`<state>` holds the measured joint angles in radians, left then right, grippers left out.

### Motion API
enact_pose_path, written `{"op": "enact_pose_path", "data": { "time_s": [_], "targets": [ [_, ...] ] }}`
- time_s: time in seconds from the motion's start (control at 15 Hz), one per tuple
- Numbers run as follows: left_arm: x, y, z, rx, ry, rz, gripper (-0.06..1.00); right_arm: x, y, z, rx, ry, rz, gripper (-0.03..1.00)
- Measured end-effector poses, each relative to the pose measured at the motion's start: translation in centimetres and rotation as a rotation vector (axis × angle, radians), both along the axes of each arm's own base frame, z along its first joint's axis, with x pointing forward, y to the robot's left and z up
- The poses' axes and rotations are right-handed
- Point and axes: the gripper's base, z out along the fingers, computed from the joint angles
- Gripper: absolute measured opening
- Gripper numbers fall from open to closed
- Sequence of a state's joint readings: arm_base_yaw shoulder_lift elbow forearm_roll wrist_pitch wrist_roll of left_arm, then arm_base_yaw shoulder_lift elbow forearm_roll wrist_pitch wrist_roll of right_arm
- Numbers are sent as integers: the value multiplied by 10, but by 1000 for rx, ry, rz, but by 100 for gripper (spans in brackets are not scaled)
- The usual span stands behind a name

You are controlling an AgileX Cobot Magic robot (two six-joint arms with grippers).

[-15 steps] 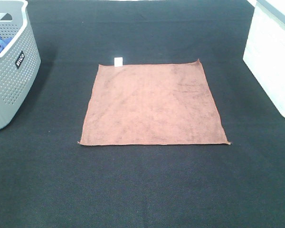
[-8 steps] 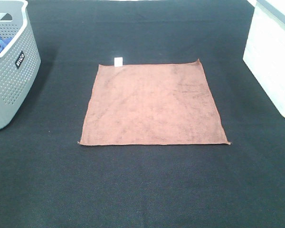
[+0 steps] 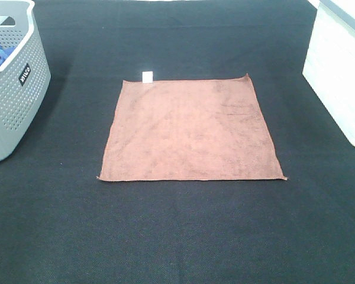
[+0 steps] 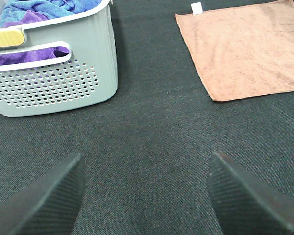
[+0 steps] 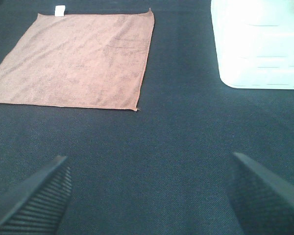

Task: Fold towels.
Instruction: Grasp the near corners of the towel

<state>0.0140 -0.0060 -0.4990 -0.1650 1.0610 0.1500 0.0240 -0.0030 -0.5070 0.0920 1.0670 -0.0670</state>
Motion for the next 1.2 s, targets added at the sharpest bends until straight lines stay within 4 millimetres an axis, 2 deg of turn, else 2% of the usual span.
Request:
{"op": "enact_pose_path", "data": {
  "time_s": [1.2],
  "targets": [
    [0, 0, 0, 0, 0, 0, 68, 0, 0, 0, 0, 0, 0, 81]
  ]
}}
